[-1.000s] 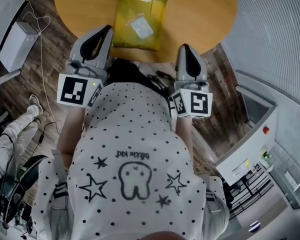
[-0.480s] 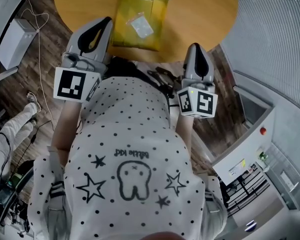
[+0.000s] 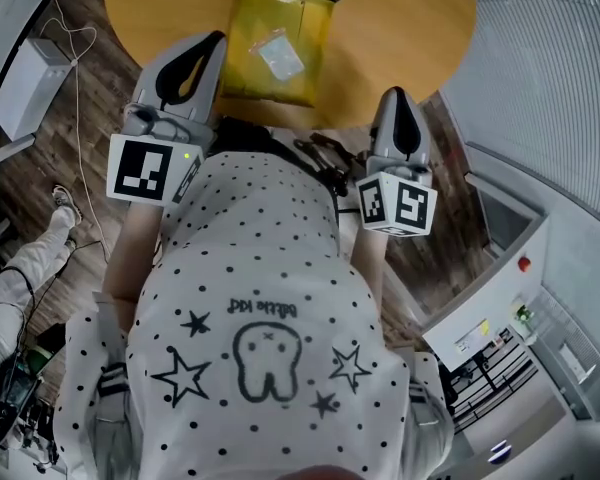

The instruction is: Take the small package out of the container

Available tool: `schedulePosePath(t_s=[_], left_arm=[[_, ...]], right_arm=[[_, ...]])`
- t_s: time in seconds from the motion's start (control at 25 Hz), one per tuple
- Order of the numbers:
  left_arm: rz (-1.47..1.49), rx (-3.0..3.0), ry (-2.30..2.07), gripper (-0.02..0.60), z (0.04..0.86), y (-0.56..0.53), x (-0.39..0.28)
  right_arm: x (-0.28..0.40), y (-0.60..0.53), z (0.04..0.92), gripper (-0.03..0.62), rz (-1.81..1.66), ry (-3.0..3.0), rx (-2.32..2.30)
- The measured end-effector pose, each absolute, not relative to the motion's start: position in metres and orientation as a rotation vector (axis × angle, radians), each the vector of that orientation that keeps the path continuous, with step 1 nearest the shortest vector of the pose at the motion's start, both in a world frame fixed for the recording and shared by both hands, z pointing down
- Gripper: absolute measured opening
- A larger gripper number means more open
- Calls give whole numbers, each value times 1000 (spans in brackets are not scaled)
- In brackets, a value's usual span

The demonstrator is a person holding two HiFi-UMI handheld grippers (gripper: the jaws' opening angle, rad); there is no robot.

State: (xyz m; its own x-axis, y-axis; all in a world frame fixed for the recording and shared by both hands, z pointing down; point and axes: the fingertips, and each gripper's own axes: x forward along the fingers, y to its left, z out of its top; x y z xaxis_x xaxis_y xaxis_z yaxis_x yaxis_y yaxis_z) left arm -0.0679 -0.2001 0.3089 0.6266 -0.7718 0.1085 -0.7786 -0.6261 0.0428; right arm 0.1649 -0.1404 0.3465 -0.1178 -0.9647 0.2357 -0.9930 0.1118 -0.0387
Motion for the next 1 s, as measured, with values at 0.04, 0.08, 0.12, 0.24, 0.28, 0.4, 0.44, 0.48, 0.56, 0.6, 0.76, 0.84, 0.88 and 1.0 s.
schedulePosePath(t_s=[0.04, 0.08, 0.12, 0.24, 0.28, 0.4, 0.44, 0.48, 0.56, 0.6, 0.76, 0.84, 0.88, 1.0], left_arm=[[121, 2756, -1315, 10, 309, -200, -68], [120, 2756, -1313, 10, 309, -201, -68], [119, 2757, -1311, 10, 309, -201, -68], [118, 2759, -1312, 10, 308, -201, -68], [117, 2759, -1313, 9, 307, -201, -68], [113, 2761, -1312, 10, 307, -201, -68], [111, 2762, -1311, 10, 306, -201, -67], [110, 2762, -1311, 9, 306, -201, -67], [108, 2760, -1316, 11, 306, -201, -68], [106, 2759, -1319, 9, 306, -201, -69], [93, 2754, -1325, 10, 305, -201, -71], [85, 2753, -1326, 9, 303, -201, -71], [85, 2753, -1329, 9, 303, -201, -71], [88, 2750, -1330, 11, 304, -202, -71]], right_arm=[[165, -140, 346, 3, 281, -2223, 1980], [165, -140, 346, 3, 280, -2221, 1982], [165, -140, 345, 3, 279, -2220, 1984], [166, -140, 345, 3, 276, -2216, 1986], [166, -140, 345, 3, 276, -2215, 1986], [167, -139, 345, 3, 278, -2216, 1991], [167, -140, 345, 3, 278, -2216, 1993], [166, -140, 344, 3, 278, -2217, 1993], [166, -141, 344, 3, 278, -2218, 1989], [166, -141, 345, 3, 277, -2219, 1986], [164, -141, 344, 3, 276, -2227, 1982], [165, -141, 344, 3, 275, -2231, 1984], [164, -141, 343, 3, 274, -2231, 1985], [163, -141, 343, 3, 277, -2234, 1983]])
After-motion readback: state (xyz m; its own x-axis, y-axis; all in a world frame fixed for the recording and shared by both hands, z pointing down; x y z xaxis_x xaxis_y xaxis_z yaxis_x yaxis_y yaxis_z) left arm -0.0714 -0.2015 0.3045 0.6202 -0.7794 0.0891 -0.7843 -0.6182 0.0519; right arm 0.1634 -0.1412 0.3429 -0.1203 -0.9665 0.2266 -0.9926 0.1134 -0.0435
